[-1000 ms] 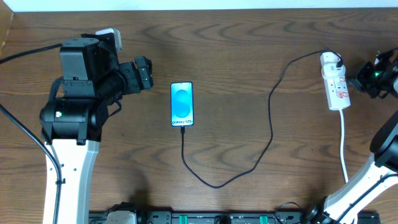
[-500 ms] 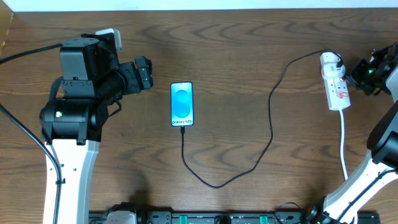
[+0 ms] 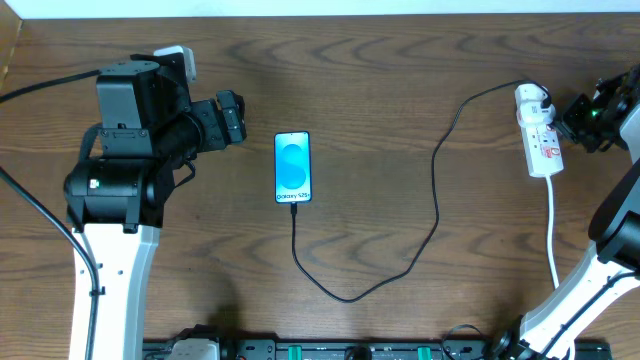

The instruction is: Plug charger to phone and switch on socket

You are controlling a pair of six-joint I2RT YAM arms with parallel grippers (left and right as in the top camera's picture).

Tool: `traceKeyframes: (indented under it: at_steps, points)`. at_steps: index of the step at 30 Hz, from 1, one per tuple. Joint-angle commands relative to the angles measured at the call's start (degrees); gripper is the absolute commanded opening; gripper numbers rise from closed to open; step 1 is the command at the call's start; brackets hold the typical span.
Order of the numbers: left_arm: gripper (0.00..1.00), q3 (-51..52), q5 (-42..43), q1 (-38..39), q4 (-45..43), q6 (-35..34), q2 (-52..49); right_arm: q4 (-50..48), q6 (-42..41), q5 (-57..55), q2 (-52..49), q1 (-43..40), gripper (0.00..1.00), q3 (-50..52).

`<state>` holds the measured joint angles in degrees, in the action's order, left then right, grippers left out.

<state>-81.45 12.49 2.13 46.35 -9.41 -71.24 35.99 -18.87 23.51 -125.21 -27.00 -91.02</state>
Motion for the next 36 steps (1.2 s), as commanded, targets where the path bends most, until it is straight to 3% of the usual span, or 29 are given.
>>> traceKeyframes:
  at_steps: [1,36]
  points:
    - [0.93,-0.31,-0.57,-0.20,0.15,-0.33,0.09,2.27,-0.37,0.79,-1.68,3.02,0.01,1.31]
    - [0.94,-0.31,-0.57,-0.20,0.15,-0.33,0.09,4.55,2.47,-0.87,-2.47,7.78,0.01,2.19]
